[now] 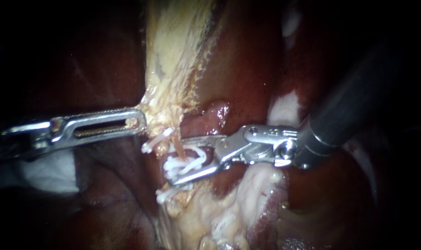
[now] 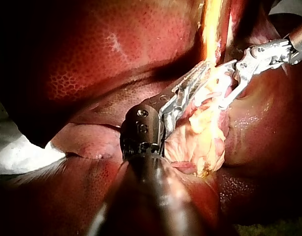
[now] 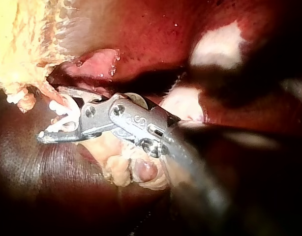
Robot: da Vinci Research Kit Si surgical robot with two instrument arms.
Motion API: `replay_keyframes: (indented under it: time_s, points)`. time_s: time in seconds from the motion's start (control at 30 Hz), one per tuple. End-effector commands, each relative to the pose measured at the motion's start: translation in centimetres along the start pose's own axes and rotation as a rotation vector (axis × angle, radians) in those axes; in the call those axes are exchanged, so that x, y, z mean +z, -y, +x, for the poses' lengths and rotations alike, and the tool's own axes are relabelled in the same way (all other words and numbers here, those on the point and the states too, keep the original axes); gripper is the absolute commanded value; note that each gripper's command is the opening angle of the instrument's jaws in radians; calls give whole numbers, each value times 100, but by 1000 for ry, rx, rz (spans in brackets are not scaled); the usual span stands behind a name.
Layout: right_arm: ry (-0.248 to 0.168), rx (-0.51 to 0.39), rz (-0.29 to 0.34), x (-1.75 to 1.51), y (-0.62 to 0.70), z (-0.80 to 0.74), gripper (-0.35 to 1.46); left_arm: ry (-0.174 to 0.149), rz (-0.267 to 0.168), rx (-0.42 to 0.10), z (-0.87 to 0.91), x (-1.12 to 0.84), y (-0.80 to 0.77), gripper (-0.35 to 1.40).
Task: Clipping third clip right tube
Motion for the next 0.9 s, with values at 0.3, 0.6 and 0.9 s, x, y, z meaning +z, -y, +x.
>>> replay_keyframes:
  time_s: [0.3, 0.6, 0.9]
  points:
    - [-34, 34, 86, 9, 13, 5, 55, 2, -2, 1, -1, 2, -9, -35]
    - [-57, 72, 93, 19, 11, 10, 53, 3, -4, 1, 0, 4, -9, -35]
    - [-64, 106, 76, 21, 6, 17, 49, 3, -4, 1, 0, 5, -8, -35]
